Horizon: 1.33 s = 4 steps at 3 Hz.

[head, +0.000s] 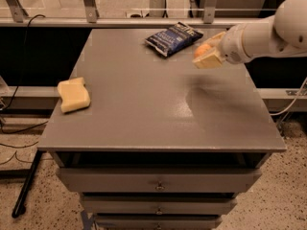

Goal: Move orange near blue chip bag

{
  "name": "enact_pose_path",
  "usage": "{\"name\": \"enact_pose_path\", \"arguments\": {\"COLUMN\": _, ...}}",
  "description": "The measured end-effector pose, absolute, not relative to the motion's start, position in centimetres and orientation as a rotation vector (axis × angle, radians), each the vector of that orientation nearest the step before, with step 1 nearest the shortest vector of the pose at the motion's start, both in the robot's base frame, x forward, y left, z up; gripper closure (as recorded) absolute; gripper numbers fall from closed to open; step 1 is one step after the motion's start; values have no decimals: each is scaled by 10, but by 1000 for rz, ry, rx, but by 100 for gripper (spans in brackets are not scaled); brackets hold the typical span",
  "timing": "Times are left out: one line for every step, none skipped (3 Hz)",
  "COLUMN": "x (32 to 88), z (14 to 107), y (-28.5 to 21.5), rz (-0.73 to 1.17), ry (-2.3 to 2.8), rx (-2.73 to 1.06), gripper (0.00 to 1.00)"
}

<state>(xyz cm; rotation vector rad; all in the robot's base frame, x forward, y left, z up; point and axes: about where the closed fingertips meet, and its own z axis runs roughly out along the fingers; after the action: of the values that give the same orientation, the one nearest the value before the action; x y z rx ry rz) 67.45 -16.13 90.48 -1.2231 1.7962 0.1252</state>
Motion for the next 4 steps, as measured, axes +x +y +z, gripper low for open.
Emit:
{"name": "enact_pose_path", "arguments": {"x": 719, "z": 903, "y": -160, "rz": 133, "ry": 1784, "rx": -1148, "gripper": 100}}
{"name": "enact_pose_path", "arguments": {"x": 761, "z": 897, "y": -156, "rz": 150, "ry": 1789, "rx": -1092, "gripper": 100}}
{"name": "enact_pose_path", "arguments": {"x": 789, "z": 884, "y": -150, "rz": 182, "ry": 1813, "rx": -1062, "gripper": 100}}
{"name": "enact_pose_path", "arguments": {"x": 808, "z": 872, "y": -139, "rz": 234, "ry": 1827, "rx": -1053, "gripper": 75}}
